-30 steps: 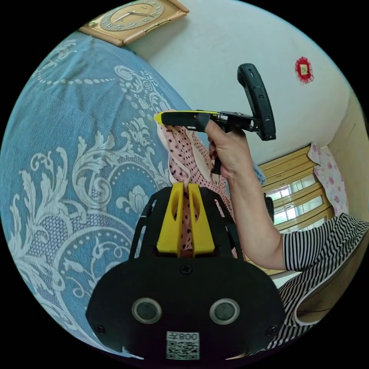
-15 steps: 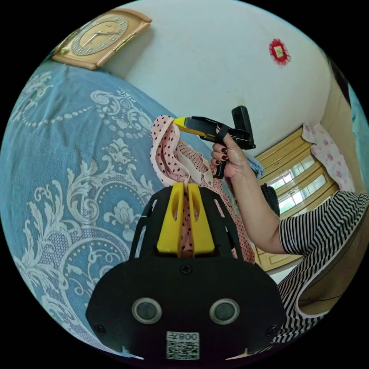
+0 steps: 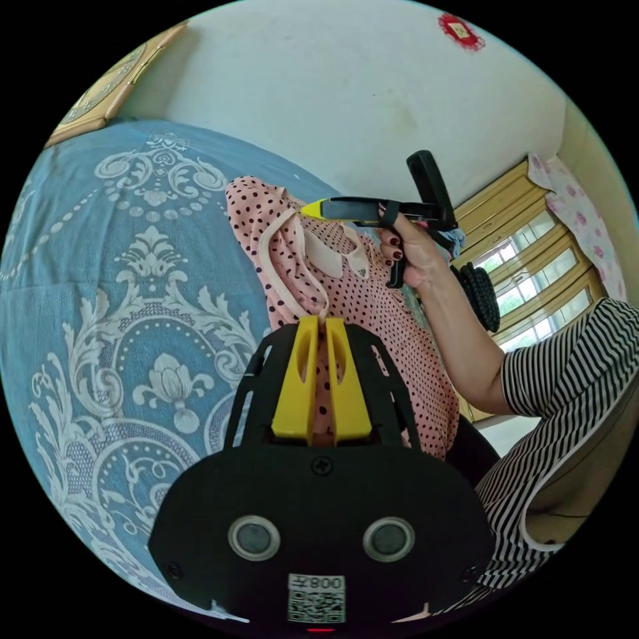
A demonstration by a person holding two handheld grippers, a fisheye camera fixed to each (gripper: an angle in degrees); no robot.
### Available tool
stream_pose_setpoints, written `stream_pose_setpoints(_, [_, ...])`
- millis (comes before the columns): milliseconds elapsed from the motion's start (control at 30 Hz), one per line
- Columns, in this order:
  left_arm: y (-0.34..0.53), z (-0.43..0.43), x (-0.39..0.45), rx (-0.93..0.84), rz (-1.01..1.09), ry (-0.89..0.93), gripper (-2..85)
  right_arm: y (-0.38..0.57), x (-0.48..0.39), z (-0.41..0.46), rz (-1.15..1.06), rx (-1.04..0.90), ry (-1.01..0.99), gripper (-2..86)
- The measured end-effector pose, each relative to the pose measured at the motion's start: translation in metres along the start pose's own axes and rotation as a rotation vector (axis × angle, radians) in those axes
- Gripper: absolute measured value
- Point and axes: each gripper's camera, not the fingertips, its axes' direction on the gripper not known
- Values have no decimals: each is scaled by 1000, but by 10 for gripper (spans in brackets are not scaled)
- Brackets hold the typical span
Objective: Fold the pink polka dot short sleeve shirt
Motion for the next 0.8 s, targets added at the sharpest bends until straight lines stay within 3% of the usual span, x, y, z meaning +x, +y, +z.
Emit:
stream_pose_setpoints(267, [3, 27, 8, -14, 6, 6, 21, -14, -152, 46, -399, -112, 417, 63])
stream_pose_setpoints(800, [9, 57, -2, -11, -5, 35, 21, 6, -233, 104, -674, -226, 523, 70])
